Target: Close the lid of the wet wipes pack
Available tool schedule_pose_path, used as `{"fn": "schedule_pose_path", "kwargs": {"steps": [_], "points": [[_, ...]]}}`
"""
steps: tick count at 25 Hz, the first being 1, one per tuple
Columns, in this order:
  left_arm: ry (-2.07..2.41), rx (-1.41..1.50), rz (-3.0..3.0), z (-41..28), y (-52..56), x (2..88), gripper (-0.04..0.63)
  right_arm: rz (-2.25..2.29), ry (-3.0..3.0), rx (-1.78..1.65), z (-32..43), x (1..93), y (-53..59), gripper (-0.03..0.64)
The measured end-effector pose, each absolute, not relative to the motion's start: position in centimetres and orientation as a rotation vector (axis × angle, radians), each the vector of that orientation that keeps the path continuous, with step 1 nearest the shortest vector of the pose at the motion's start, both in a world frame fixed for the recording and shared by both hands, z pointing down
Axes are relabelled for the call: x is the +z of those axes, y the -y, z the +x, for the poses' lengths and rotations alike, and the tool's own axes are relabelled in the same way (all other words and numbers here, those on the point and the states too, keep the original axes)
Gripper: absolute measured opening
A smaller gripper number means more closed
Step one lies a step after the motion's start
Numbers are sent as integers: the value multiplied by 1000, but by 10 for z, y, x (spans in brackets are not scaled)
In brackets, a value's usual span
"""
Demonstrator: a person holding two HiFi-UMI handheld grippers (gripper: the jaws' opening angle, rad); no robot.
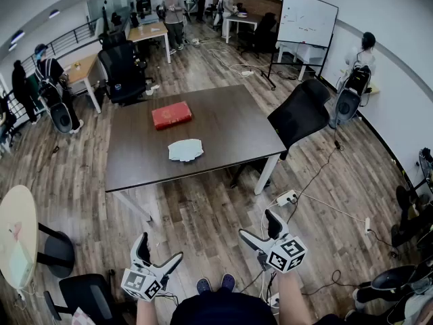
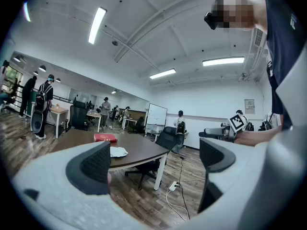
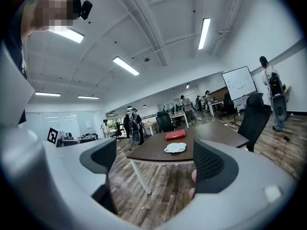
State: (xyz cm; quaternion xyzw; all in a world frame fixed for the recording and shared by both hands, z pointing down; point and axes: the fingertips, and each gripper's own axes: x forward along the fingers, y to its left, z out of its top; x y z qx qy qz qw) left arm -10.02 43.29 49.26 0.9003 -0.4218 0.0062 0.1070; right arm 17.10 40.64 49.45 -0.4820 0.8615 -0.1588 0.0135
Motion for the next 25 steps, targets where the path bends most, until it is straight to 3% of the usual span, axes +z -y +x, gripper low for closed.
{"fn": "schedule_pose_path", "kwargs": {"steps": [25], "points": [[1307,23,2625,-59,-429,493,566,-1406,-2740,-463,207,494,-394,514]]}}
